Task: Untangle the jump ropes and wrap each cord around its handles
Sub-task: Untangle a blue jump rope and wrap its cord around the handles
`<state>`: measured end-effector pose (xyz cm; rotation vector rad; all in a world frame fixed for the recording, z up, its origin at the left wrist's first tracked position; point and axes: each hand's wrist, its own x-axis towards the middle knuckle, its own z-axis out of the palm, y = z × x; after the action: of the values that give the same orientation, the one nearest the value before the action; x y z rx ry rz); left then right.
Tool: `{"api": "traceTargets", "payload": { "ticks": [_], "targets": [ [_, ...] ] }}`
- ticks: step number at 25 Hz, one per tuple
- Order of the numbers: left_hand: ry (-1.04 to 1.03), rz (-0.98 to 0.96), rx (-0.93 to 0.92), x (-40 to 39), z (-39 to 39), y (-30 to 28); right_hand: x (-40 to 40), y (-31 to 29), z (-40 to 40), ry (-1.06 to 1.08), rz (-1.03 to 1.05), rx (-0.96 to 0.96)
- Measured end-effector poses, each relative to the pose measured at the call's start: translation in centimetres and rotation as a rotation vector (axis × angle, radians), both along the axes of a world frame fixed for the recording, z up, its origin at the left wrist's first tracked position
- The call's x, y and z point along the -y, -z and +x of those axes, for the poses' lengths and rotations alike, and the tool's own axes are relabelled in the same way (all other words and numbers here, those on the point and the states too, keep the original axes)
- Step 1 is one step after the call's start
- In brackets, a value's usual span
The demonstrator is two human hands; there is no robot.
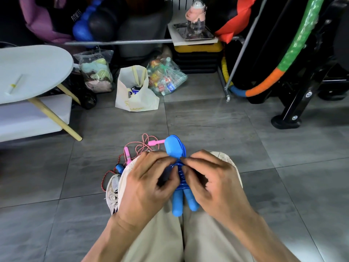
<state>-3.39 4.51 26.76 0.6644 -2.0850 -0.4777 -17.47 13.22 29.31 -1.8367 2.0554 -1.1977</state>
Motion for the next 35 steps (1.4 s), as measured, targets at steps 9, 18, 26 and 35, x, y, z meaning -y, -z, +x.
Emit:
{"api": "traceTargets", "payload": {
  "ticks": [9, 18, 26, 35],
  "targets": [
    [-0.014, 0.135, 0.064, -0.3, -0.4, -0.6, 0.9, 1.1, 0.9, 0.106, 0.01, 0.027],
    [0.084, 0.255, 0.238, 0.9, -0.1, -1.7, 1.2, 0.4, 0.1, 0.097, -0.007, 0.154],
    [0.167, 0.491, 0.177, 1.5, -0.3, -3.4, 0.9, 1.2, 0.3, 0.129, -0.109, 0.317],
    [0.399, 0.711, 0.145, 4.3, 0.1, -3.0, 1.5, 0.6, -1.4, -0.033, 0.035, 0.493]
  ]
}}
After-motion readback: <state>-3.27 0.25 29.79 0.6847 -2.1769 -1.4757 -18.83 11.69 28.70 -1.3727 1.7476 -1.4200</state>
